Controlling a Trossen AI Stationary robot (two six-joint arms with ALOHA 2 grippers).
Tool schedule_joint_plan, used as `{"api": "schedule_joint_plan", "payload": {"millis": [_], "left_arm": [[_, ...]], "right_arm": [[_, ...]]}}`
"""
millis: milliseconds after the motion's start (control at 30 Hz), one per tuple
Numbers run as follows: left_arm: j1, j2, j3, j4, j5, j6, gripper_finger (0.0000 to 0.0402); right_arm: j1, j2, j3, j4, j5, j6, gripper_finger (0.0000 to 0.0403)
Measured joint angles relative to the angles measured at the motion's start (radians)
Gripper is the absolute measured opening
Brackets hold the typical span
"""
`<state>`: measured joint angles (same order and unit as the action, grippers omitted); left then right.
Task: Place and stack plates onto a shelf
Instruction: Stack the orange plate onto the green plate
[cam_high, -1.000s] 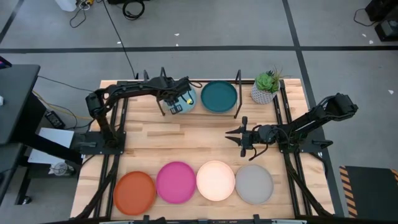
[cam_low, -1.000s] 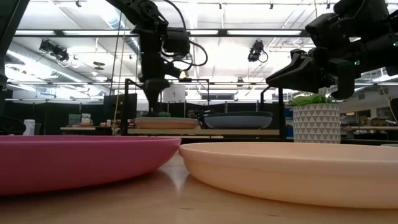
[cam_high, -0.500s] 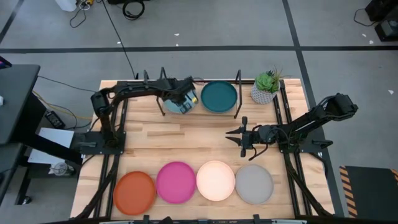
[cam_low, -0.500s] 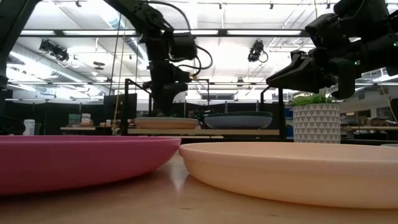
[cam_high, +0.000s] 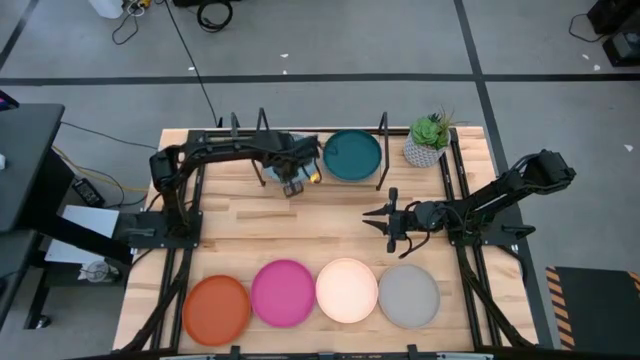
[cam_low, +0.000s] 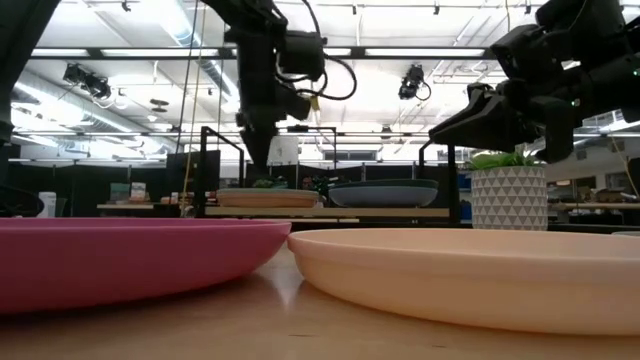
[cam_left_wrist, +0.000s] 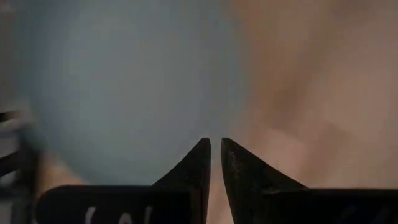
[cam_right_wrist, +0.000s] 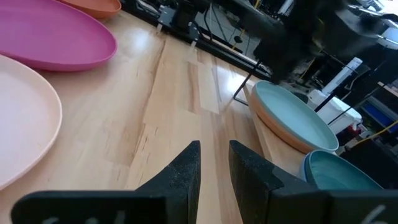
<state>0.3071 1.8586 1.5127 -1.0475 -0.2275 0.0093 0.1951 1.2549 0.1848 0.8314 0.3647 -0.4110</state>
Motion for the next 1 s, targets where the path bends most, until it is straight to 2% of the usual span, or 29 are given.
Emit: {"api": "schedule_joint_plan", "payload": {"millis": [133,233,300,500,633,767,1000], "left_arm": [[-0.096,-0.015,0.0,-0.024,0.228,0.052,0.0045],[-0.181,-0.015,0.0,-0.014,0.348,-0.051,0.0045],[-0.244,-0.012,0.0,-0.008,0.378,-0.154,0.0045],[-0.463,-0.008,-0.001,-0.004,0.381,-0.374,0.0045],[-0.611,-0.008,-0.001,0.01,0.322,-0.602,0.0045],[-0.73,-0.008,-0.001,0.011,0.179,-0.961,0.005],[-0.838,0.001,-0.001,-0.094,0.136,-1.57,0.009]], "right_arm": [[-0.002,0.0,0.0,0.004,0.0,-0.02,0.0089],[-0.009,0.0,0.0,0.005,0.004,-0.059,0.0089],[-0.018,0.0,0.0,0.005,0.005,-0.07,0.0089],[-0.045,0.0,0.0,0.006,0.001,-0.085,0.0089],[-0.057,0.0,0.0,0.005,-0.069,-0.087,0.0089],[-0.061,0.0,0.0,0.006,-0.144,-0.106,0.0089],[-0.061,0.0,0.0,0.016,-0.256,-0.131,0.0089]]}}
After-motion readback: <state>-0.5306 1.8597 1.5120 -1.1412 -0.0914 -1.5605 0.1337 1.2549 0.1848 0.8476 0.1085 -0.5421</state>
